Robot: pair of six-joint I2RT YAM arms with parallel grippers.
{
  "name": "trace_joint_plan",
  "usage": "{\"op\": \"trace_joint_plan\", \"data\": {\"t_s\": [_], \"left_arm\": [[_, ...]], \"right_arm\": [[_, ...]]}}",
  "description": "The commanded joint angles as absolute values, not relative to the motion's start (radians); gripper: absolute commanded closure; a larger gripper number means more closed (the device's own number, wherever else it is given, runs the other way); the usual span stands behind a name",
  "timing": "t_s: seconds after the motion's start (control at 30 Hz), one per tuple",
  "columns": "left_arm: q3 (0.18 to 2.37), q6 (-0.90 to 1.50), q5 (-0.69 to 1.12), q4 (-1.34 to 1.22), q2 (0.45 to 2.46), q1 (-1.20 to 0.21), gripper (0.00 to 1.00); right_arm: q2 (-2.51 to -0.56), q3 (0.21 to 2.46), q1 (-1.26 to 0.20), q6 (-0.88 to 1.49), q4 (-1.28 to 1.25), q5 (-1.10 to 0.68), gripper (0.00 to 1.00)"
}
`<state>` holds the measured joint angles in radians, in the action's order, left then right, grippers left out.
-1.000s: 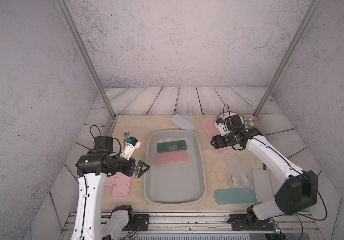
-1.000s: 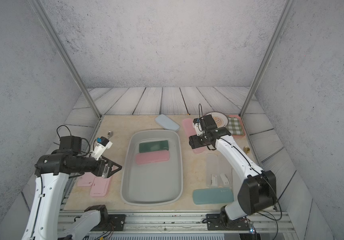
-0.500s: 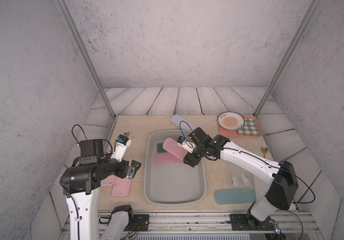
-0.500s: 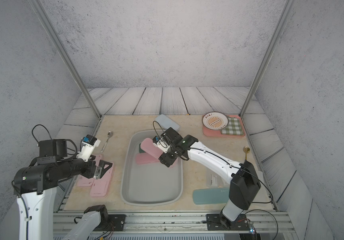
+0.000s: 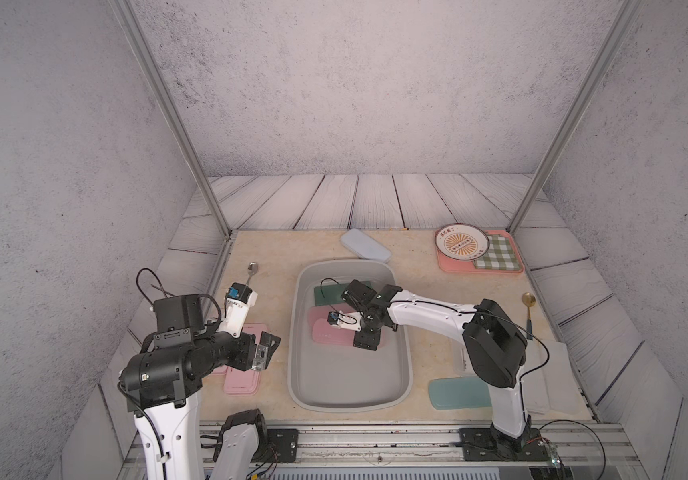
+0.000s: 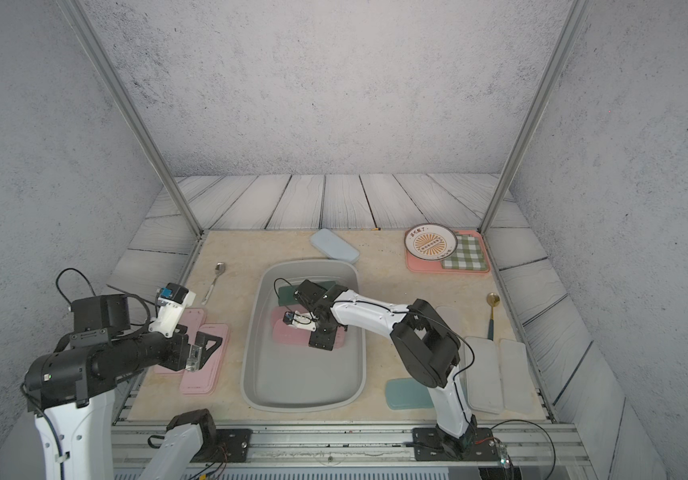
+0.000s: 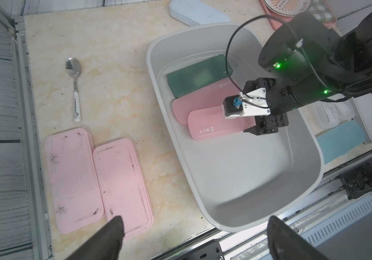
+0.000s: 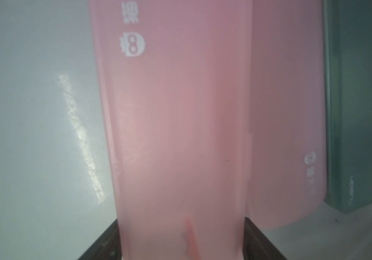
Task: Put the pencil case into the storage box
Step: Place the pencil case at the storage box.
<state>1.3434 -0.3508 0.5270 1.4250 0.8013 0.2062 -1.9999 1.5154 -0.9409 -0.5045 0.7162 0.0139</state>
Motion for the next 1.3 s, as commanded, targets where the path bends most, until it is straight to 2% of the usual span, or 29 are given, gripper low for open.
{"op": "trace_joint_plan", "data": {"t_s": [0.0, 0.37, 0.7, 0.87, 0.9, 0.93, 1.27], "left_arm": [[1.339, -0.35, 0.576, 1.429, 0.796, 0.221, 0.0], [1.338, -0.353, 0.586, 1.429, 0.787, 0.229, 0.0], [1.339, -0.356, 0.593, 1.432, 0.779, 0.23, 0.0], [1.339, -0.357, 0.594, 1.432, 0.776, 0.23, 0.0], [1.339, -0.358, 0.594, 1.433, 0.776, 0.23, 0.0], [1.339, -0.357, 0.595, 1.432, 0.776, 0.231, 0.0], [1.339, -0.359, 0.597, 1.433, 0.775, 0.23, 0.0]], "right_arm": [[-2.045, 1.55, -0.962, -0.566, 0.68, 0.041, 0.27], [-2.106, 1.574, -0.967, -0.587, 0.67, 0.091, 0.23], [-2.061, 1.491, -0.965, -0.584, 0.649, 0.158, 0.18], [-2.044, 1.473, -0.965, -0.569, 0.636, 0.167, 0.08], [-2.04, 1.473, -0.966, -0.565, 0.636, 0.166, 0.02], [-2.036, 1.475, -0.967, -0.562, 0.637, 0.165, 0.01], [-1.869, 1.502, -0.974, -0.47, 0.705, 0.091, 0.01]]}}
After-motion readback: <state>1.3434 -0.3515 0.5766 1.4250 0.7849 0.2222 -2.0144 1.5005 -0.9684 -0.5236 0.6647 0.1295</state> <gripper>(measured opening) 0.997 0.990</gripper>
